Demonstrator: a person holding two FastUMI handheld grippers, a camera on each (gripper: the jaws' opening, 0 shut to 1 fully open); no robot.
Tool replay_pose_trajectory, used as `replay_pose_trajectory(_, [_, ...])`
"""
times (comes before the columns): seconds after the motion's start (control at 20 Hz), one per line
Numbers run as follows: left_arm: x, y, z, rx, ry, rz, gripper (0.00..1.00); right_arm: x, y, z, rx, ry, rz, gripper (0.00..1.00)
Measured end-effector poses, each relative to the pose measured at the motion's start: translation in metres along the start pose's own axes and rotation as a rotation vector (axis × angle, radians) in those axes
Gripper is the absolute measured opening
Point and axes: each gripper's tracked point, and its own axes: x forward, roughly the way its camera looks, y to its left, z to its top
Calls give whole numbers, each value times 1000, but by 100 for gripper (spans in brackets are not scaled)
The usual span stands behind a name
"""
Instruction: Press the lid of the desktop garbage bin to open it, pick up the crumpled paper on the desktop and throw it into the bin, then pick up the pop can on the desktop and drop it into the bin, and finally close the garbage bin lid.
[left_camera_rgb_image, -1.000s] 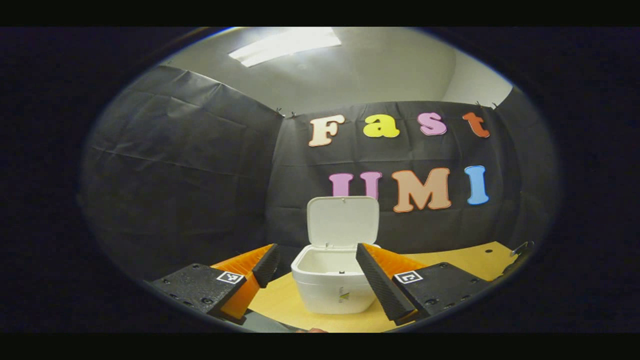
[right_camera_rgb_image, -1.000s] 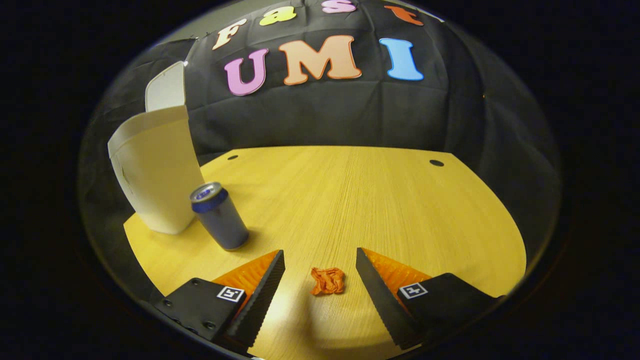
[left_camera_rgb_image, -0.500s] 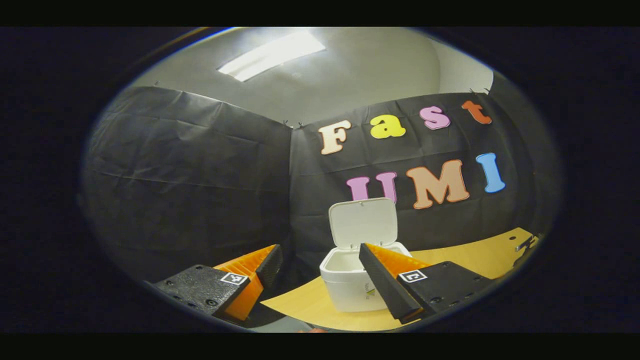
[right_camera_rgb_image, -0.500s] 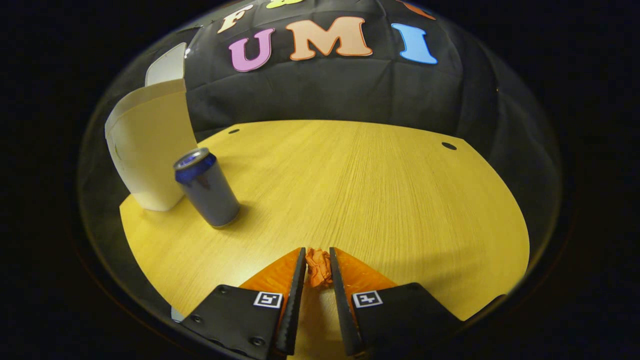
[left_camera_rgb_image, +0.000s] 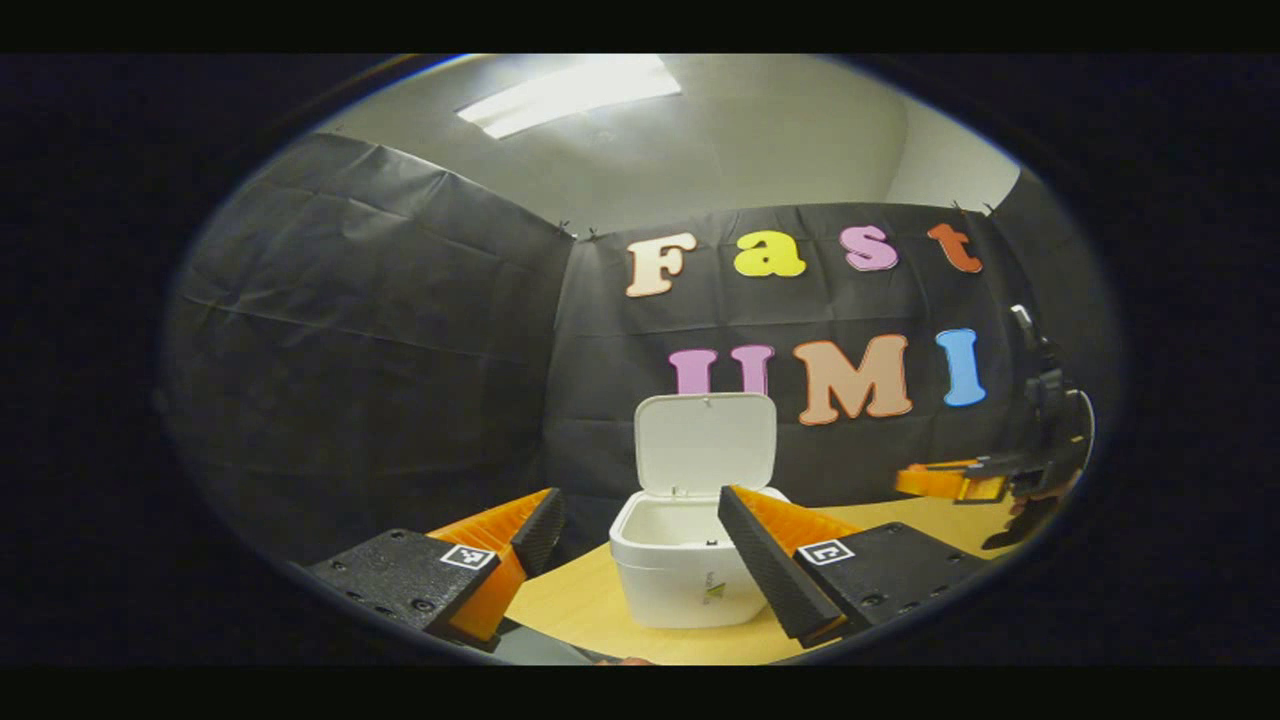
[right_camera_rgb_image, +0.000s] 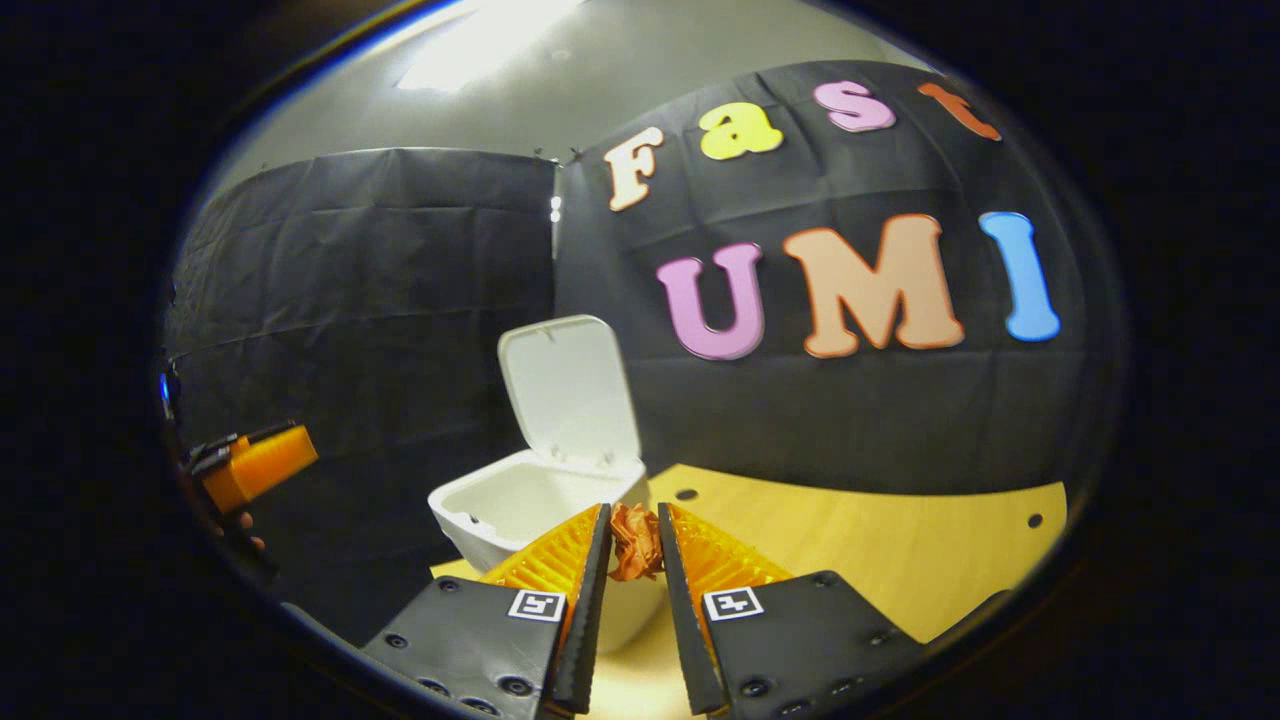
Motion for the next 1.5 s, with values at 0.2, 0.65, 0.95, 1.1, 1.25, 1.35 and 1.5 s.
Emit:
replay_pose_trajectory(0.2, [7, 28, 3, 69, -8, 3, 94, 72, 61, 24, -51, 10, 58, 36])
replay_pose_trajectory(0.65, [26, -19, 9, 53, -33, -281, 94, 82, 23, 12, 64, 53, -44, 95])
replay_pose_trajectory(0.95, [13, -213, -38, -103, 34, -783, 93, -102, -137, 35, 51, -53, -507, 96])
replay_pose_trajectory(1.1, [9, -288, -107, -156, 166, -915, 95, -198, -163, 27, 76, -79, -683, 96])
replay_pose_trajectory(1.25, [30, -319, -187, -115, 303, -882, 94, -264, -165, 6, 186, -82, -753, 96])
replay_pose_trajectory(1.35, [39, -327, -232, -57, 359, -850, 94, -294, -170, -7, 246, -84, -816, 95])
replay_pose_trajectory(1.5, [45, -334, -277, 21, 420, -830, 96, -328, -179, -23, 255, -69, -923, 95])
